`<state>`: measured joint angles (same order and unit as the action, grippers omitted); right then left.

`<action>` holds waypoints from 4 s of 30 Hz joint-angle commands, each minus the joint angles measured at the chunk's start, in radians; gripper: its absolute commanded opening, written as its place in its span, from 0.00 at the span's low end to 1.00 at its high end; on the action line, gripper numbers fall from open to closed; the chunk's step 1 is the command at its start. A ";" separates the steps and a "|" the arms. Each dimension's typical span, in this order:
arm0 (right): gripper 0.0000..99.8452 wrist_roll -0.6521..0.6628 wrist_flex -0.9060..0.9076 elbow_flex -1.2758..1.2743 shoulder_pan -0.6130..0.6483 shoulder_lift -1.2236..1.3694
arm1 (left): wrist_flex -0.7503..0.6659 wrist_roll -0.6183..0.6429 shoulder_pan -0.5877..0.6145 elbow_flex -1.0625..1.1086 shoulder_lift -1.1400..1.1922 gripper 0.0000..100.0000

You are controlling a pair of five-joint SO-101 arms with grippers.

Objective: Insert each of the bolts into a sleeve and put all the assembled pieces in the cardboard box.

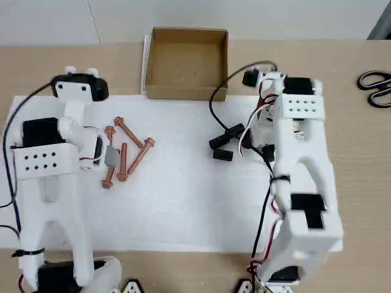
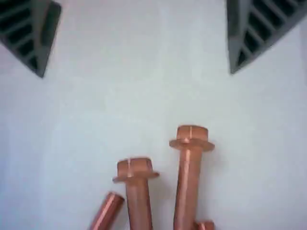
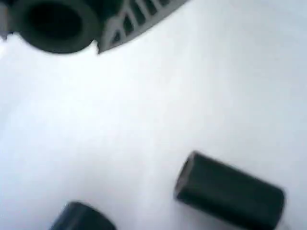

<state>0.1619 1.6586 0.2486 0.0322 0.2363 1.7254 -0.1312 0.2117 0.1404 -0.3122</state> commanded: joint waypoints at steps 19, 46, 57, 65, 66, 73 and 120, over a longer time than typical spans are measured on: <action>0.01 0.000 0.045 -0.002 -0.005 -0.143 | 0.000 0.106 0.012 -0.837 0.973 0.23; 0.01 0.000 0.039 -0.040 -0.001 -0.143 | -0.006 0.157 0.028 -1.121 1.278 0.12; 0.01 0.000 0.036 -0.060 -0.001 -0.143 | -0.025 0.157 0.028 -1.119 1.293 0.01; 0.01 0.005 0.036 -0.054 -0.001 -0.147 | 0.031 0.157 0.012 -1.187 1.243 0.01; 0.01 0.006 0.036 -0.054 0.001 -0.147 | 0.031 0.157 0.011 -1.190 1.212 0.01; 0.01 0.008 0.045 -0.054 0.001 -0.205 | 0.029 0.347 0.029 -1.075 0.861 0.01; 0.01 -0.170 -0.921 -1.702 0.369 -1.952 | -1.201 0.509 -0.554 0.794 -0.746 0.01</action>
<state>0.0269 0.8009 -1.4239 0.3913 -1.7154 0.5777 0.3690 -0.3145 0.9383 -1.0180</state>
